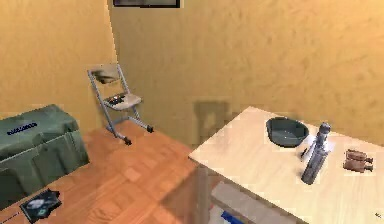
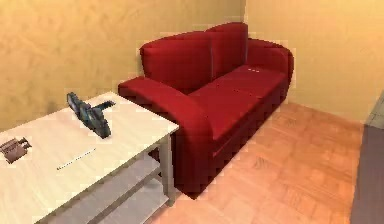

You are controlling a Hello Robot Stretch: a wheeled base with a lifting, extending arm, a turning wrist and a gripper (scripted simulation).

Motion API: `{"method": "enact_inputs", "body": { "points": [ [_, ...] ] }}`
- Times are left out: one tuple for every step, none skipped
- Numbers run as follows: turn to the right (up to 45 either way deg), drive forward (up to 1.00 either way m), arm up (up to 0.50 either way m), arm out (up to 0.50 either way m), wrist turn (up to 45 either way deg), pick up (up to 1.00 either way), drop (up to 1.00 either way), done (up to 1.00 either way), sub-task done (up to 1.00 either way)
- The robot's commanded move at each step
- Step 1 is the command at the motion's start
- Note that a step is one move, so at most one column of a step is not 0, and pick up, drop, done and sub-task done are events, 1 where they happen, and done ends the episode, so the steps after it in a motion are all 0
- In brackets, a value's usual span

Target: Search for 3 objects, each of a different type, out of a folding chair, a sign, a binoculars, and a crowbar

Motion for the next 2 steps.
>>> {"method": "enact_inputs", "body": {
  "points": [
    [-27.0,0.00,0.00,0.00,0.0,0.00,0.00,0.00,0.00],
    [0.0,0.80,0.00,0.00,0.0,0.00,0.00,0.00,0.00]
  ]
}}
